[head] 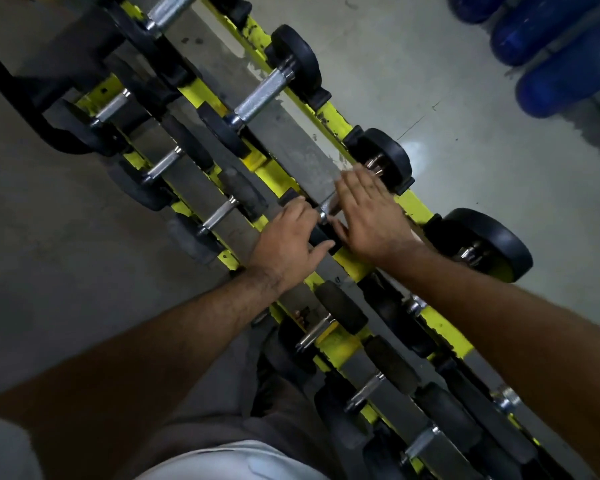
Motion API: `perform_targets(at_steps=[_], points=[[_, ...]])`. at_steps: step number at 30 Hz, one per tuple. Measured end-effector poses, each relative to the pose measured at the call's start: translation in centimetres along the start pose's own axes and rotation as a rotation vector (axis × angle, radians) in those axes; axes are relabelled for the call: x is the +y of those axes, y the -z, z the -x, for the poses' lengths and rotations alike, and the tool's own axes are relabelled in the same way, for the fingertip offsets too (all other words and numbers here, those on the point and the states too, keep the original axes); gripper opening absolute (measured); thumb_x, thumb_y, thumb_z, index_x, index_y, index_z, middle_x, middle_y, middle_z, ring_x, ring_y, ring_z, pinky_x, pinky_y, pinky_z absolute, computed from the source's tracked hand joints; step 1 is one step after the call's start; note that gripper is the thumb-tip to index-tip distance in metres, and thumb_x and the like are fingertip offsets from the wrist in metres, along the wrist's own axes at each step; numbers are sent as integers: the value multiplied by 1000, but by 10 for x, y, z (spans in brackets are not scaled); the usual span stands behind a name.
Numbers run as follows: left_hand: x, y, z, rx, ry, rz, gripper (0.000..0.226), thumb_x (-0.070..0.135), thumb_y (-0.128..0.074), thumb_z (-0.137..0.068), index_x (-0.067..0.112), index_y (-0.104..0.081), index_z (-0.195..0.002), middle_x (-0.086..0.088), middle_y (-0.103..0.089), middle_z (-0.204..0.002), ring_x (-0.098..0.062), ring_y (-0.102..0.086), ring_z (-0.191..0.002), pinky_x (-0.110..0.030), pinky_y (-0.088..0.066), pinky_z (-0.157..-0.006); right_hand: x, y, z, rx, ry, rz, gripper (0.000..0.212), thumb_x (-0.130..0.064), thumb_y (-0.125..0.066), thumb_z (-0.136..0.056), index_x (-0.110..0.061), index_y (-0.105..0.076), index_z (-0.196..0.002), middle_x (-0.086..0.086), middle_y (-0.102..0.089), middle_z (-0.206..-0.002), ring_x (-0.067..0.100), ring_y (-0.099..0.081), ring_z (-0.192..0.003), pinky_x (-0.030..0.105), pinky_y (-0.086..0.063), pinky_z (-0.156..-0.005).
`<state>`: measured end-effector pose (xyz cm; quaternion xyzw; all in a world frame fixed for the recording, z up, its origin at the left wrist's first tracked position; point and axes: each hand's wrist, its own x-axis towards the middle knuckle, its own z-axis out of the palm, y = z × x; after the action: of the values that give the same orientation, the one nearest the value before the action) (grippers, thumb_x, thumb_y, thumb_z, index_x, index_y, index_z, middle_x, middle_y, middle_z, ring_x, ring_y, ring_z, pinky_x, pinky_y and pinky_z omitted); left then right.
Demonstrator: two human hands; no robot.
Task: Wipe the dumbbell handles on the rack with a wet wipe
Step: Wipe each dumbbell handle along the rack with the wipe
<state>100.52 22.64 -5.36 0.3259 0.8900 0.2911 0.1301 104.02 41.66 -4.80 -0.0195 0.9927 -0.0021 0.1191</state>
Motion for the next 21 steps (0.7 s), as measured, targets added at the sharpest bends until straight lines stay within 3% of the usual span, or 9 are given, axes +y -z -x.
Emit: perform_targets(at_steps=[2,5,11,13,16,21], points=[[-8,13,-7,-35,38,129,34,35,-72,-86,11,-62,-108,-5,-58,-115,-23,-58,-113,-40,-53,-89,8,6,-2,-45,72,21,74,-54,-19,-102,-3,-39,-151,19,-41,-155,33,-31,-149,47,-21,-124],[-21,24,-17,-95,95,207,40,39,-75,-84,15,-64,-112,3,-57,-115,-14,-57,-101,-31,-49,-84,12,15,-6,-59,-50,-18,69,-50,-19,-102,-5,-41,-150,16,-41,-156,31,-32,-149,47,-24,-122],[-14,18,-11,-110,146,247,45,45,-78,-79,17,-60,-109,5,-54,-116,-14,-57,-95,-34,-52,-78,4,23,-3,-115,-45,20,58,-32,-22,-101,-8,-42,-150,14,-43,-155,30,-34,-148,46,-19,-122],[-11,17,-9,-100,138,236,44,44,-78,-79,15,-59,-107,3,-53,-115,-16,-57,-94,-38,-54,-78,-1,28,-4,-143,-137,42,61,-33,-19,-100,-6,-39,-151,16,-39,-157,31,-30,-149,48,-19,-122],[-5,17,-6,-80,116,209,45,44,-77,-79,14,-59,-107,1,-53,-113,-18,-57,-95,-41,-54,-80,-22,23,1,-169,-74,-16,68,-40,-13,-99,-4,-46,-147,17,-46,-152,33,-35,-147,50,-23,-123],[-2,16,-3,-91,118,202,48,44,-76,-82,12,-59,-113,-1,-53,-120,-17,-56,-103,-25,-48,-82,-7,31,-2,-148,-187,-8,58,-37,-25,-103,-7,-45,-148,15,-44,-154,30,-33,-148,46,-20,-122]])
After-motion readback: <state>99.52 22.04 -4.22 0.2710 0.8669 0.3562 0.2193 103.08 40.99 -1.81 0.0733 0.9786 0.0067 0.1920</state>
